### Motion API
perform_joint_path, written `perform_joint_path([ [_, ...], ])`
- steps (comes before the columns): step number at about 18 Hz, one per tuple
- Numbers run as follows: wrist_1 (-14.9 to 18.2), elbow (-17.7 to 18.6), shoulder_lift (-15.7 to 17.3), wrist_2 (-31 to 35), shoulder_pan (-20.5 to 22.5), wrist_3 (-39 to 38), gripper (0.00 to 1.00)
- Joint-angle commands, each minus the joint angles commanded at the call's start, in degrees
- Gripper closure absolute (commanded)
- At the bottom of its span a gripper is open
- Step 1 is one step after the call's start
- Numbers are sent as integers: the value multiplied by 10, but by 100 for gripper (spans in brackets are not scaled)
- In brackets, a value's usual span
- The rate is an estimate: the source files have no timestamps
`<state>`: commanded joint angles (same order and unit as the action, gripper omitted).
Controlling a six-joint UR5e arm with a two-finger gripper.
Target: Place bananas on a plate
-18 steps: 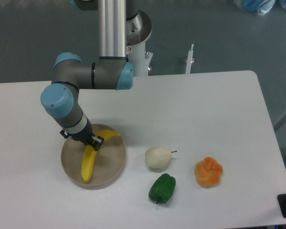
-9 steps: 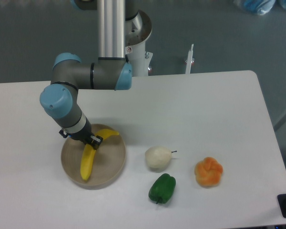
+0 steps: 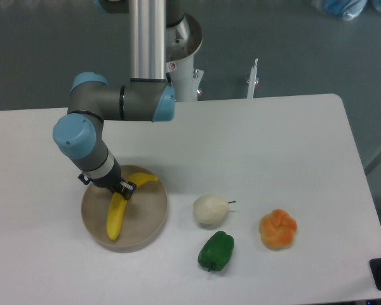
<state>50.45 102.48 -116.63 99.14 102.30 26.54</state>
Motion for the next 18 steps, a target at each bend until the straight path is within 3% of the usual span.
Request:
perform_joint_path([
  [6,3,-8,18,0,5,2,0],
  [12,3,-25,66,-1,69,3,0],
  [18,1,-48,64,-1,126,78,0],
])
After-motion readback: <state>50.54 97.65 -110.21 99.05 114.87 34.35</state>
